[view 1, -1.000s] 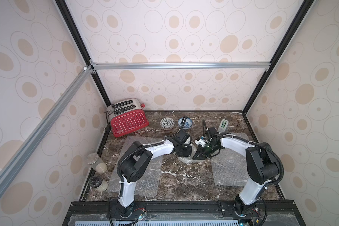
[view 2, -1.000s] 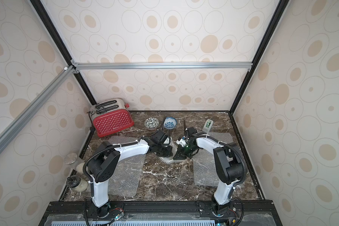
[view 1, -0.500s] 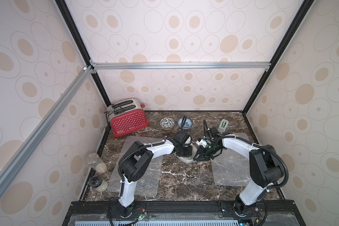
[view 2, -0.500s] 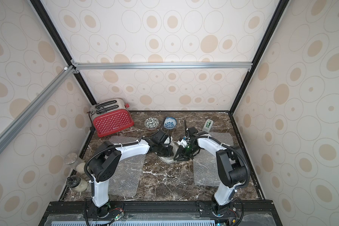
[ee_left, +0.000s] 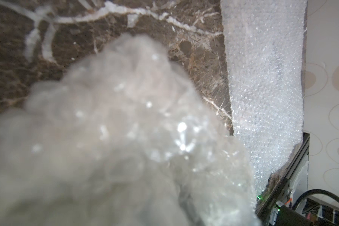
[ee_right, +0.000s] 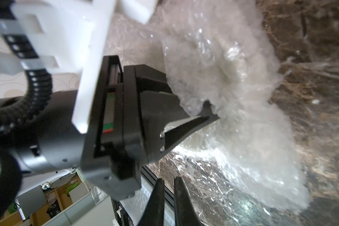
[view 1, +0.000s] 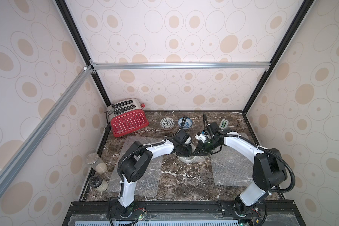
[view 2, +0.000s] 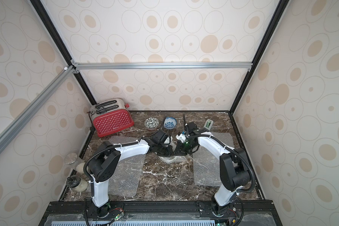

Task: Wrap bowls in bubble wrap
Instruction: Stick the tape on the bubble wrap.

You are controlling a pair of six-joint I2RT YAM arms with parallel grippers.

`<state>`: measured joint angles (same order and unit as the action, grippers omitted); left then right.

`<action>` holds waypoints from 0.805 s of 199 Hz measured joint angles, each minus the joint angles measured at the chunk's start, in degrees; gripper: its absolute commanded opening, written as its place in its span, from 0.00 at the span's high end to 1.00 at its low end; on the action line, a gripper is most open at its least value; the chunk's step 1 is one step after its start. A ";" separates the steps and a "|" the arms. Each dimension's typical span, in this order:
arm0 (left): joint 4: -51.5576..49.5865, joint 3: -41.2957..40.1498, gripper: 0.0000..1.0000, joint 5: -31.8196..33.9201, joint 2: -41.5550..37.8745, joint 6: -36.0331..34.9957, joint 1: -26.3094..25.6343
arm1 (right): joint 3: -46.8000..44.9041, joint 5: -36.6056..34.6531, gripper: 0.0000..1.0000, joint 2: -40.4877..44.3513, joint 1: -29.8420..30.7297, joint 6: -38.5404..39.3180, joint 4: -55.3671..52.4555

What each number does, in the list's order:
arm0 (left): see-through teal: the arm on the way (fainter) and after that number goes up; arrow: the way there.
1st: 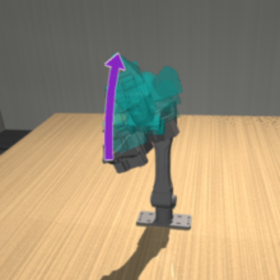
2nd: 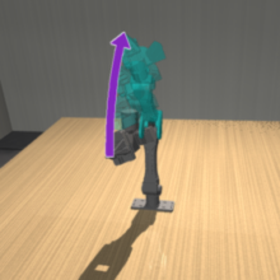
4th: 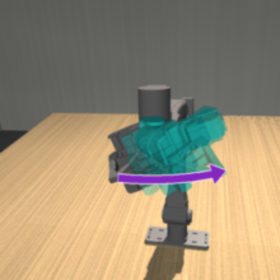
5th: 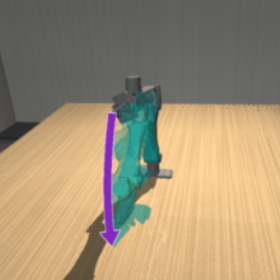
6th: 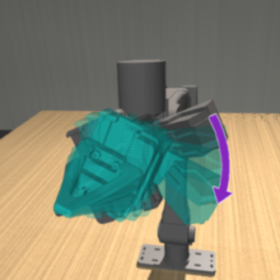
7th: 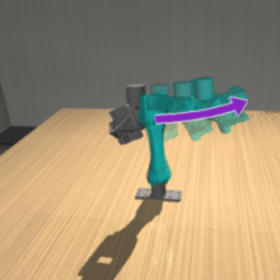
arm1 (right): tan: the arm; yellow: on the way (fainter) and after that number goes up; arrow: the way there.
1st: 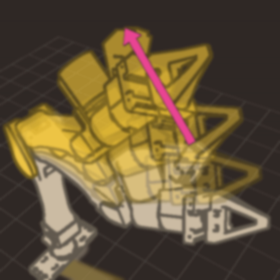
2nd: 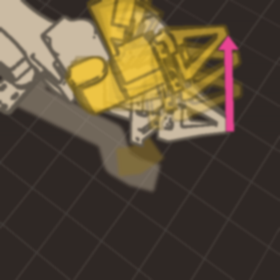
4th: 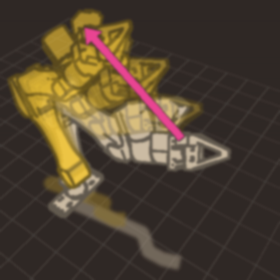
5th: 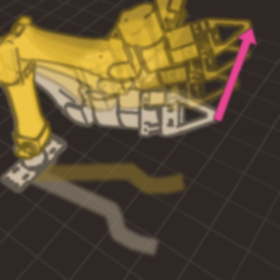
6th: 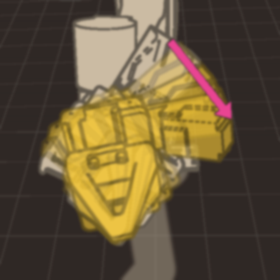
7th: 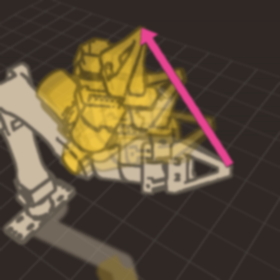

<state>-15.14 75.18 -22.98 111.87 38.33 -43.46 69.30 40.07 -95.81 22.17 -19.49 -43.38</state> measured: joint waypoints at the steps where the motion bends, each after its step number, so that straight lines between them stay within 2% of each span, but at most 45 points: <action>1: -0.09 0.00 0.78 0.02 -0.07 0.04 0.00 | 0.00 0.00 0.86 -0.04 0.02 -0.02 0.02; 32: -3.63 0.00 0.72 2.25 -4.39 -0.50 0.00 | -0.22 0.02 0.86 -1.60 0.24 -0.61 1.01; 96: -8.52 -0.15 0.70 5.84 -13.05 -0.85 2.08 | -0.20 0.83 0.86 -1.81 0.59 -1.11 2.54; 160: -7.56 -6.86 0.68 9.05 -20.48 0.50 7.15 | -3.04 0.90 0.86 -4.83 2.14 -1.03 3.80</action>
<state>-22.70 68.31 -13.93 91.39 38.83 -36.32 66.26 40.97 -100.64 24.32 -20.51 -39.57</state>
